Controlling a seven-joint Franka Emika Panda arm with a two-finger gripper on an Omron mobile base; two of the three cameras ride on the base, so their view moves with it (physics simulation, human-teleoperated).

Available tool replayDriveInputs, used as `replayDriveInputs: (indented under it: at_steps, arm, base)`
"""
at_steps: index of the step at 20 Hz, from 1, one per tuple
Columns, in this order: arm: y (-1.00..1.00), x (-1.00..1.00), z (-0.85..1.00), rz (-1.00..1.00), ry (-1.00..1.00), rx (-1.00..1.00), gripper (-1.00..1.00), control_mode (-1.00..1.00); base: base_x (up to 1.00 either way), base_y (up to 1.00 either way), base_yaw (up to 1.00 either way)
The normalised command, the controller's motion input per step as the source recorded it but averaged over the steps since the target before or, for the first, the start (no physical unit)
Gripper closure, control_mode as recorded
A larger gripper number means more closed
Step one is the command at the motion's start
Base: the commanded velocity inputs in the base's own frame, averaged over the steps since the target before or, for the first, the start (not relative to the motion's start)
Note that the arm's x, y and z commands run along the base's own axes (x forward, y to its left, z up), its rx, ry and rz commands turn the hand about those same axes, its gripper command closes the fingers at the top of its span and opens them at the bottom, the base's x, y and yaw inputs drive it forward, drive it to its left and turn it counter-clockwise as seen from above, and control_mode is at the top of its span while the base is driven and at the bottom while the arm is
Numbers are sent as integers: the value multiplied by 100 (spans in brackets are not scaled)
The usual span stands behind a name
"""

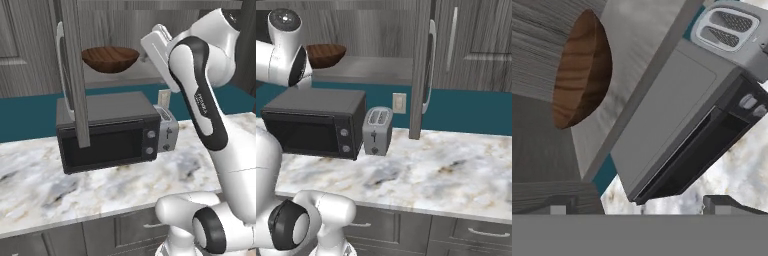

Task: Pick up the bowls from the cabinet and place each bowl in front of a stool on the dining counter.

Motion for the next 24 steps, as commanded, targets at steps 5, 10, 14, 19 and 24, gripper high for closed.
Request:
replayDriveInputs:
  at_steps: [5, 10, 14, 19, 24]
  arm:
    - [0, 47, -8, 6, 11, 3, -100, -100]
    - [2, 67, -29, 2, 9, 1, -100, -100]
    - [8, 51, -8, 0, 1, 0, -100, -100]
    - [11, 29, 0, 0, -5, 0, -100, -100]
    - [6, 43, 0, 0, -1, 0, -100, -100]
  base:
    - [0, 0, 0]
    - [0, 0, 0]
    - [0, 0, 0]
    - [0, 0, 0]
    - [0, 0, 0]
